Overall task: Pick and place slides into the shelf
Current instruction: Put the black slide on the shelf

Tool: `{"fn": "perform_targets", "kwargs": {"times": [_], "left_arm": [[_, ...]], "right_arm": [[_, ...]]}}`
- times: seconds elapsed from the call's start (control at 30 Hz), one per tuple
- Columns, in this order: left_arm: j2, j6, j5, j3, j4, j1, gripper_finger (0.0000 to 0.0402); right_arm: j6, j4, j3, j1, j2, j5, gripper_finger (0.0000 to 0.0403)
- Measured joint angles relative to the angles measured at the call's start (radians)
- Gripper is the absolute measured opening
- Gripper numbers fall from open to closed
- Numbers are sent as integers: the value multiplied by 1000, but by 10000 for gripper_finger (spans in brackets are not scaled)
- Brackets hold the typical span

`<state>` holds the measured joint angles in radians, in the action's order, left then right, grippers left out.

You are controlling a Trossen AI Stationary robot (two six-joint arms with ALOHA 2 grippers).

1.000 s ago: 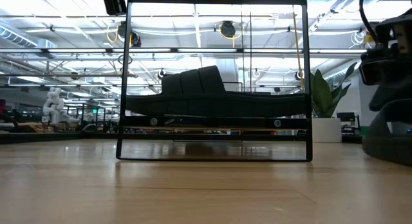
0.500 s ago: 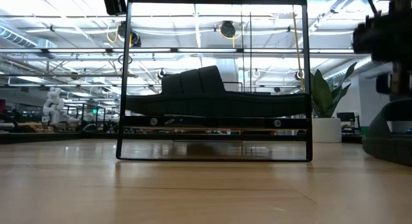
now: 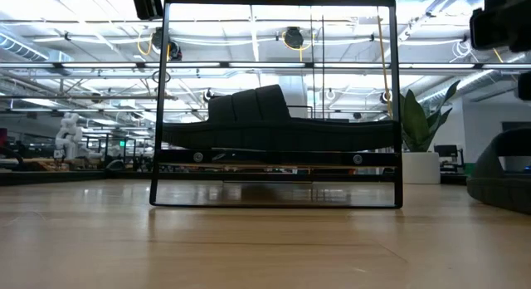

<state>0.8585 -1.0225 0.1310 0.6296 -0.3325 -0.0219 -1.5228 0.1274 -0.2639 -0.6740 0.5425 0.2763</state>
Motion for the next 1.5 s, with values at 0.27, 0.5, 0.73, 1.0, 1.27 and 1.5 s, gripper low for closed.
{"fn": "perform_targets", "kwargs": {"times": [0.27, 0.5, 0.73, 1.0, 1.27, 1.5], "left_arm": [[0, 8, 1, 0, 0, 0, 257], [0, 16, 4, 0, 0, 0, 257], [0, 27, 30, 0, 0, 0, 257], [0, 43, 30, 0, 0, 0, 257], [0, 34, 29, 0, 0, 0, 257], [0, 44, 18, 0, 0, 0, 257]], "right_arm": [[0, -68, -163, -103, 180, 135, 0], [-184, -307, -334, -208, 374, 140, 0], [-285, -523, -526, -275, 523, 139, 0], [-313, -816, -697, -281, 655, 140, 0], [-243, -937, -829, -264, 788, 139, 0], [-150, -1065, -974, -224, 926, 65, 0]]}}
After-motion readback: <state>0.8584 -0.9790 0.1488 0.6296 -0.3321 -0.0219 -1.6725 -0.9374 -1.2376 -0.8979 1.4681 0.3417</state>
